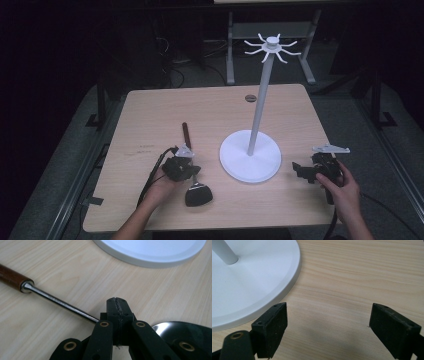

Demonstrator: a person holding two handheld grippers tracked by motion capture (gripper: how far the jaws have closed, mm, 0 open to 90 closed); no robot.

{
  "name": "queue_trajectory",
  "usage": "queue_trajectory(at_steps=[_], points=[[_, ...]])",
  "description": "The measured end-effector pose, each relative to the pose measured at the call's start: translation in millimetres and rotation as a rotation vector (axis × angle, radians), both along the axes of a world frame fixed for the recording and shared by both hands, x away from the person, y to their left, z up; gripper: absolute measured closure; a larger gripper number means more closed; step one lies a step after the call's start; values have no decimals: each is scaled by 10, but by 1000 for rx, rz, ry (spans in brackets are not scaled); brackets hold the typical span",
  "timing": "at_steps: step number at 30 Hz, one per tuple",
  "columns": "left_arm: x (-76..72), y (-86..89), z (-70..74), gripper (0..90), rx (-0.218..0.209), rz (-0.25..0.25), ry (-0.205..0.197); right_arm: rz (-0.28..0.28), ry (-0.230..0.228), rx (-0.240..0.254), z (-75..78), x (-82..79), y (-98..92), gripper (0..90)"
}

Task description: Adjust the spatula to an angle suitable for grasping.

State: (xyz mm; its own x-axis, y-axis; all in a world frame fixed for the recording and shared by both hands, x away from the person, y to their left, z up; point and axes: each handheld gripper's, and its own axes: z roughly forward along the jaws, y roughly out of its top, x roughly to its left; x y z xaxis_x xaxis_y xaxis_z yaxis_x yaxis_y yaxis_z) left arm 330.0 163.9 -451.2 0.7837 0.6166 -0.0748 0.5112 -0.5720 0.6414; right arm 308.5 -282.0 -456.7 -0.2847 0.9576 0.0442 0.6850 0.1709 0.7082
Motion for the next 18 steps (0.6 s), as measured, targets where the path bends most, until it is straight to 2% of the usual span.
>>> queue_trajectory(at_steps=[9, 11, 18], points=[[-81, 150, -1, 900, 42, 15, -8, 1, -2, -3, -21, 3, 1, 146], [-89, 165, 0, 900, 35, 24, -6, -1, -4, -4, -23, 6, 3, 145], [-134, 309, 7, 900, 57, 50, 0, 2, -1, 3, -19, 9, -8, 144]])
